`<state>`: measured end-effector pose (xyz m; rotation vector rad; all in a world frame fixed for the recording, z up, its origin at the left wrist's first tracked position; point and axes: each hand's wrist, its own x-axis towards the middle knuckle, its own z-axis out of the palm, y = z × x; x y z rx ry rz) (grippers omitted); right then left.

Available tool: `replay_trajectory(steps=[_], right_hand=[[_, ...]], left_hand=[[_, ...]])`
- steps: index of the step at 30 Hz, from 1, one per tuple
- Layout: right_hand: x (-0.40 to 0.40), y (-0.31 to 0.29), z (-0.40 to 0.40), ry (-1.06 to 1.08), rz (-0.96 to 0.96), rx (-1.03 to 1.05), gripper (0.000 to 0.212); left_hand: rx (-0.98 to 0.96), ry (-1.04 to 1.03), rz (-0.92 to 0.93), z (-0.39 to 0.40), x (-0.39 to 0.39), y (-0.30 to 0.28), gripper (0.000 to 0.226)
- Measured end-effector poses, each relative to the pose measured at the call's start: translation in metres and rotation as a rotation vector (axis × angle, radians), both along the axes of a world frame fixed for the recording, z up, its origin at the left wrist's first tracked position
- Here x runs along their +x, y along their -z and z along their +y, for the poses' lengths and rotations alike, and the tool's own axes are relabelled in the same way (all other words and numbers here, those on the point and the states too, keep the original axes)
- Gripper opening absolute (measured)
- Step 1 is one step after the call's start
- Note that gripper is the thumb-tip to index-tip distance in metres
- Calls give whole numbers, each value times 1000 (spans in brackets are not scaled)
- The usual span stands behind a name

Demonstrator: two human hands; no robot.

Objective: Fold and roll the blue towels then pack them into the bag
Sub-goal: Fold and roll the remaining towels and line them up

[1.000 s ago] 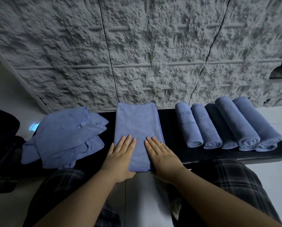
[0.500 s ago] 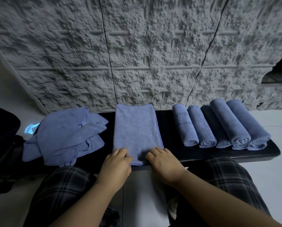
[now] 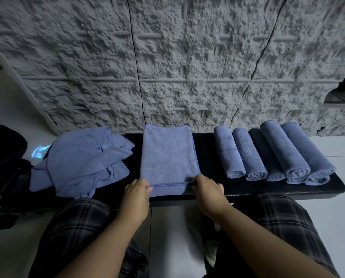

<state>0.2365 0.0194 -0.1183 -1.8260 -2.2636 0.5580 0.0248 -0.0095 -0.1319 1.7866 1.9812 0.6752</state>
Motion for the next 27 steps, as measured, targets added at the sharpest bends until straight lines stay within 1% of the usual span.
replay_trajectory(steps=[3,5,7,9,11,14,15,16,17,18,19,20,21,22,24,25,26,27], right_hand=[[-2,3,1,46,54,36,11],[-4,0,1,70,12,115,10],[-5,0,0,18,-112,282,22],[-9,0,-2,-77,-237,377,30],[-14,3,-5,-148,-248,410,31],[-15,5,-4,-188,-186,384,32],[-14,6,-3,-198,-172,381,26],[-14,7,-4,-203,-152,379,15],[-13,7,-4,-199,-126,368,10],[-13,7,-5,-201,-96,345,19],[-13,6,-6,-197,-80,322,23],[-12,5,-7,-188,-76,311,22],[-12,5,-7,-190,-82,318,17],[-12,4,-7,-197,-89,314,18],[-10,6,-2,-198,-89,284,36],[-10,6,-1,-186,-95,287,40],[-9,6,-1,-184,-111,302,39],[-10,6,-1,-190,-131,339,34]], left_hand=[[34,-42,-6,0,3,-2,17],[59,-79,23,0,3,-4,21],[102,-96,110,1,2,-7,25],[157,-57,254,0,4,-9,35],[200,5,367,-1,9,-11,43],[253,90,398,-3,14,-11,43],[249,99,393,-2,14,-11,44],[244,109,389,-1,13,-8,45],[226,114,381,0,13,-7,43],[220,115,369,0,12,-5,36],[210,115,357,-2,12,-4,22],[217,109,354,-2,12,-2,8],[204,105,359,-3,11,0,15],[187,114,371,-3,10,3,24],[167,135,387,-3,8,6,39],[167,146,401,-3,8,5,43],[185,152,404,-2,6,7,45],[192,150,403,-2,6,6,46]])
